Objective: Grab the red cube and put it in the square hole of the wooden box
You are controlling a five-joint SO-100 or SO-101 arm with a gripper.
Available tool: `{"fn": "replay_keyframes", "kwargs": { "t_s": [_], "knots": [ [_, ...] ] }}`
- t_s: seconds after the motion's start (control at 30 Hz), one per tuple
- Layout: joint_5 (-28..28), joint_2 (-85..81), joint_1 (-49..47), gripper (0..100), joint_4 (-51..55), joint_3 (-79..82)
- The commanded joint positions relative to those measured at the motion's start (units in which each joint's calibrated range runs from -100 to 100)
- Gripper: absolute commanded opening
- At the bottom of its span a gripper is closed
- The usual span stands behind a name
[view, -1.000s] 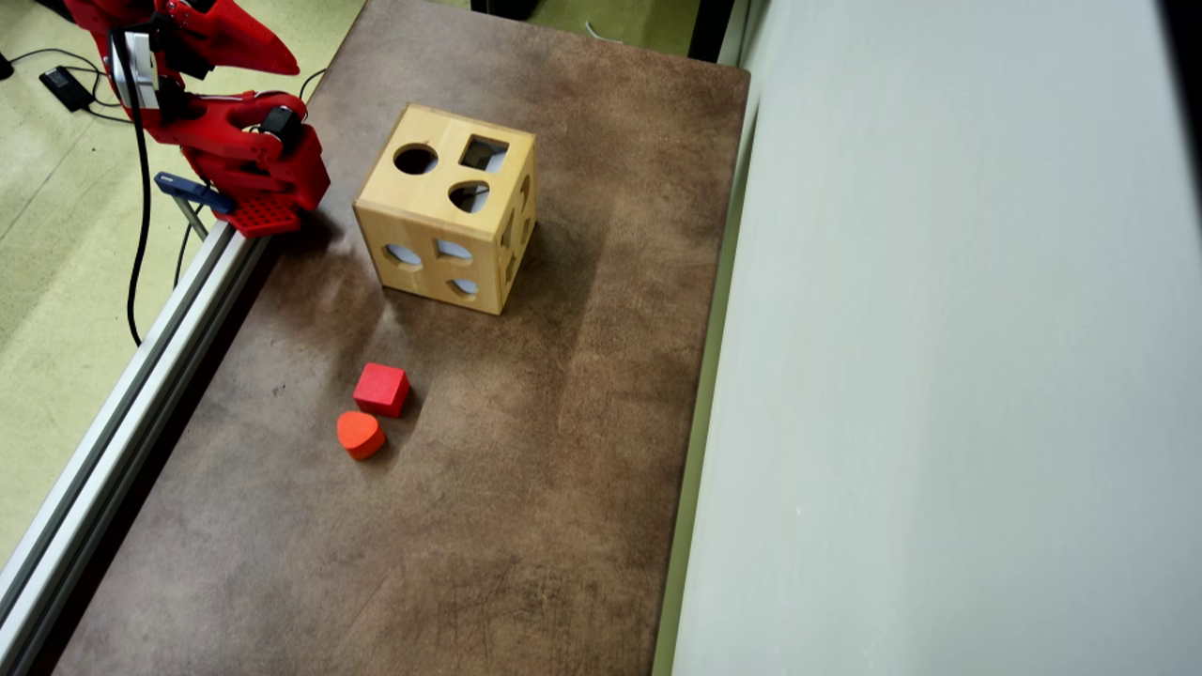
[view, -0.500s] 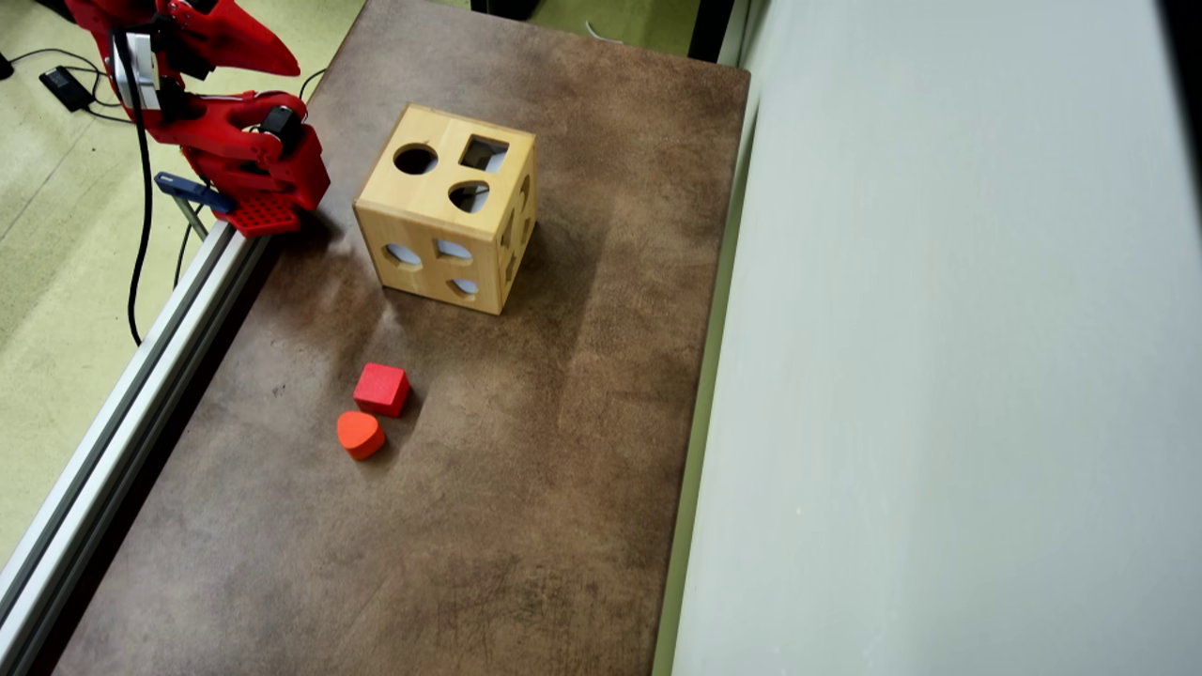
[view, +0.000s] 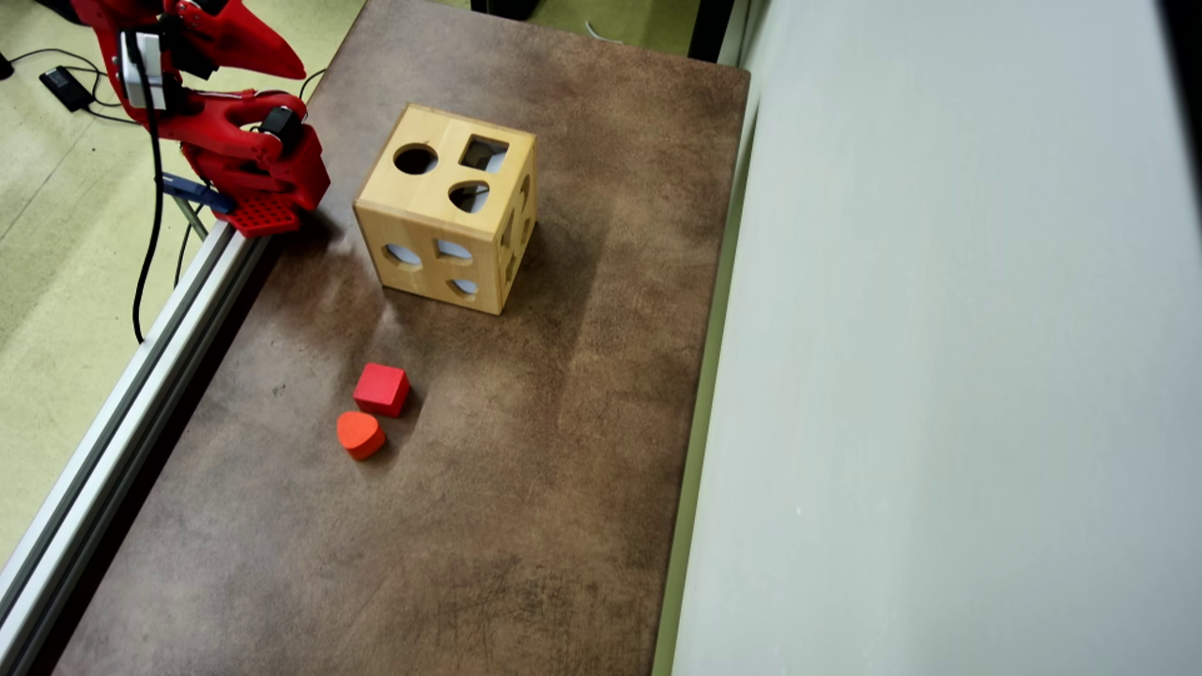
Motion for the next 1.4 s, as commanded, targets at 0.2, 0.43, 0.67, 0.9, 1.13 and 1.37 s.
{"fn": "replay_keyframes", "kwargs": {
  "t_s": [0.2, 0.43, 0.67, 0.9, 1.13, 1.37],
  "knots": [
    [13.5, 26.2, 3.5, 2, 0.1, -19.2],
    [18.6, 35.1, 16.8, 2, -0.1, -19.0],
    [24.2, 46.8, 24.3, 2, -0.2, -18.6],
    [24.2, 58.2, 31.7, 2, -1.0, -19.4],
    [24.2, 67.1, 33.7, 2, -12.3, -18.4],
    [24.6, 75.3, 33.8, 3, -21.5, -18.4]
  ]
}}
